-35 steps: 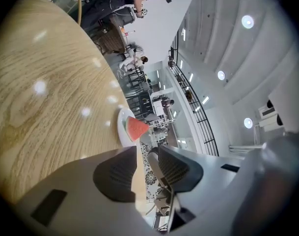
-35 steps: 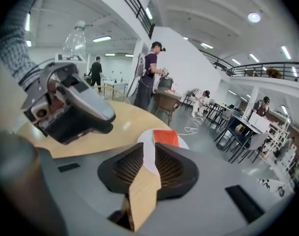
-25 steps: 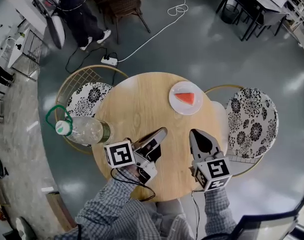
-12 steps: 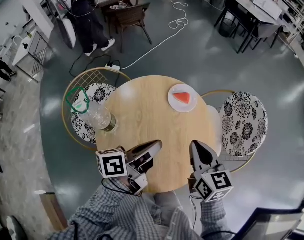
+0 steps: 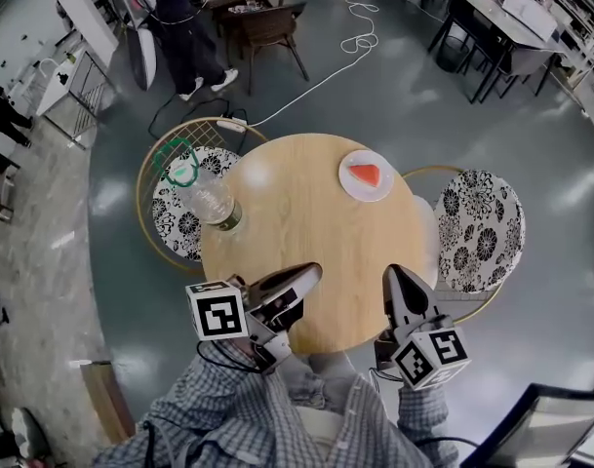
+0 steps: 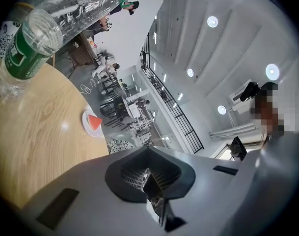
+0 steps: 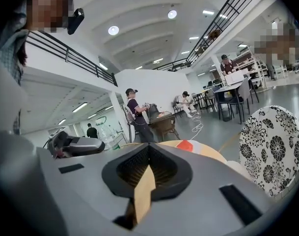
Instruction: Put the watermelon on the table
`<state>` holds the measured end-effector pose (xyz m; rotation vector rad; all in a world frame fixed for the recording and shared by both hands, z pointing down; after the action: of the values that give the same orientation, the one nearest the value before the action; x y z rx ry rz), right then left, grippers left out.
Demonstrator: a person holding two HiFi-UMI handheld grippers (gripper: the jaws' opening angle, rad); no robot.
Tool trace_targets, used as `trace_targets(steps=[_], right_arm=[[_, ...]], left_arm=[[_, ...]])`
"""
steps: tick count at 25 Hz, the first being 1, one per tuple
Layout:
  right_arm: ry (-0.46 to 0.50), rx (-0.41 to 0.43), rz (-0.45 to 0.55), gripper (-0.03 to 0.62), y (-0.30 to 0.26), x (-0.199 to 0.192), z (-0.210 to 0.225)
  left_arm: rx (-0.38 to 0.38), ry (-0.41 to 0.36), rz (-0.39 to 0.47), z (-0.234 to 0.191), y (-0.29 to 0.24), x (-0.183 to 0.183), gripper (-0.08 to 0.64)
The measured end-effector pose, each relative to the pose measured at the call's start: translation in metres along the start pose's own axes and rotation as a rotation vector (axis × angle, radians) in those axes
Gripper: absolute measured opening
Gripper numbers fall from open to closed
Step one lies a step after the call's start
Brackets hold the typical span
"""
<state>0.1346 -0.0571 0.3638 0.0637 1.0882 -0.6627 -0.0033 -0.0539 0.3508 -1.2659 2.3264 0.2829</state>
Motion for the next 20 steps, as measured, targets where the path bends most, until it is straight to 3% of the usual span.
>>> trace_targets(steps=[6,20], right_arm=[[0.003,0.035,0.019,0.008,0.000,0.005,-0.013],[-0.003,0.049,0.009,0.008,-0.004,0.000,-0.017]], left_arm=[[-0.008,-0.040,0.040,0.007,-0.005,0.009,0.007],[-0.073,-0.078,-0.015,0.021,-0.020,0.000,0.008]])
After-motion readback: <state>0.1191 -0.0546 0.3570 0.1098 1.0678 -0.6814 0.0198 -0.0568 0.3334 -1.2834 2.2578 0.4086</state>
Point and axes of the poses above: the fingertips, and each gripper's own axes: y backward along the fingers, z to its right, x out of its top, the point moved 1 cm from there along y, backward along the fingers, and after that the axes turned 5 degrees about -y, right-handed, at the moved point
